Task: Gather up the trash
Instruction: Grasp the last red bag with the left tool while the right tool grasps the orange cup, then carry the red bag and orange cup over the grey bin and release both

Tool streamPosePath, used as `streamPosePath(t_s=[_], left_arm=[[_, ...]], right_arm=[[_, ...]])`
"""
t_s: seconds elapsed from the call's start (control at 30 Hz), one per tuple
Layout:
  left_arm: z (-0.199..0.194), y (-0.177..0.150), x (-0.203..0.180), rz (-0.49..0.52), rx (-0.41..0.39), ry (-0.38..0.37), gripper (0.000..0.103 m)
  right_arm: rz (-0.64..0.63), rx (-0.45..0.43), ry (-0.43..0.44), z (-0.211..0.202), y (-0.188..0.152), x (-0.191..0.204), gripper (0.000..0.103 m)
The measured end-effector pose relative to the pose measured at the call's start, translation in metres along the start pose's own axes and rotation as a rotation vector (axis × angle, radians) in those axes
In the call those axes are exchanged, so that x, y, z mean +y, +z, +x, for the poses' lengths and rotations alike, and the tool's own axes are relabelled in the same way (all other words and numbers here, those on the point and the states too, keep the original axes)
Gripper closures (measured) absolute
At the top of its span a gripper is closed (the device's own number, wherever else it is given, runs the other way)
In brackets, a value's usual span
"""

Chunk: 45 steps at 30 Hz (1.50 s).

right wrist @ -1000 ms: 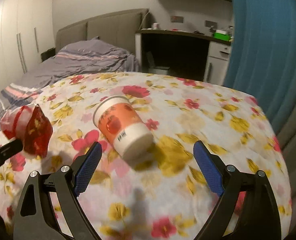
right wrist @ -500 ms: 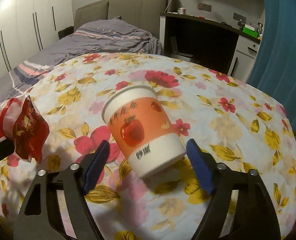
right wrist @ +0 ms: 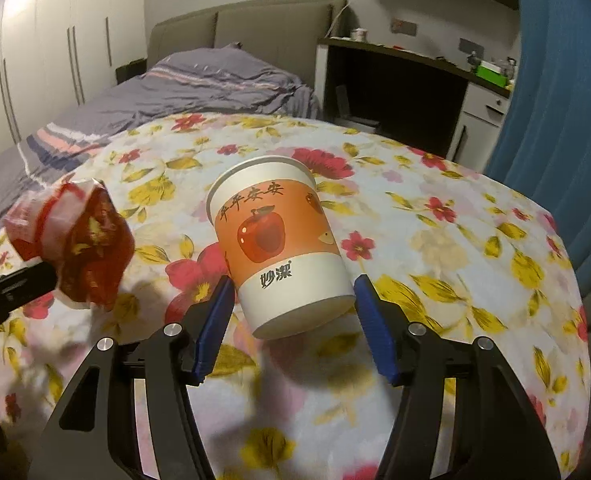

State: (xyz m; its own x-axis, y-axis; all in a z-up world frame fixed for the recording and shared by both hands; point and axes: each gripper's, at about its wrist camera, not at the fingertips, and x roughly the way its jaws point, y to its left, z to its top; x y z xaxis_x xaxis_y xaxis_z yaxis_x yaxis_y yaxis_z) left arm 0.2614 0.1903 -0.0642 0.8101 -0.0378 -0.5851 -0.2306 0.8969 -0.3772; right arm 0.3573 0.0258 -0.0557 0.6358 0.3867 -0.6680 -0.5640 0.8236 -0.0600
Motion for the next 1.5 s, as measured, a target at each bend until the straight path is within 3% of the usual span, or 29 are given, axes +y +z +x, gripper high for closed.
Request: streamPosePath(t_s=[0.37,0.63,0.83,1.03,1.2,1.37,1.5], left_arm=[[-0.009,-0.006,-0.037,0.088,-0.006,-0.036,0.090],[-0.039,-0.018,-0.114,0.206,-0.018,-0.154,0.090],[-0.048,-0.040,-0.198,0.313,0.012,-0.285,0.090],[-0.041,-0.080,-0.300,0.445,0.065,-0.422,0.090],[-0.019,-0.124,-0.382,0.518,0.157,-0.538,0.090],[0.008,-0.159,-0.428,0.545,0.251,-0.580,0.090],[0.025,-0.176,-0.443,0.549,0.312,-0.597,0.089]], right_arm=[[0.045,-0.061,-0.078,-0.087,-0.031,-0.019,0.043],[0.125,-0.125,-0.149,-0.166,-0.064,-0.059,0.043],[0.275,-0.150,-0.260,-0.224,-0.112,-0.112,0.043],[0.486,-0.155,-0.467,-0.274,-0.177,-0.183,0.043],[0.580,-0.132,-0.608,-0.292,-0.218,-0.220,0.042],[0.620,-0.105,-0.629,-0.293,-0.244,-0.240,0.042],[0.634,-0.089,-0.626,-0.288,-0.255,-0.248,0.044]])
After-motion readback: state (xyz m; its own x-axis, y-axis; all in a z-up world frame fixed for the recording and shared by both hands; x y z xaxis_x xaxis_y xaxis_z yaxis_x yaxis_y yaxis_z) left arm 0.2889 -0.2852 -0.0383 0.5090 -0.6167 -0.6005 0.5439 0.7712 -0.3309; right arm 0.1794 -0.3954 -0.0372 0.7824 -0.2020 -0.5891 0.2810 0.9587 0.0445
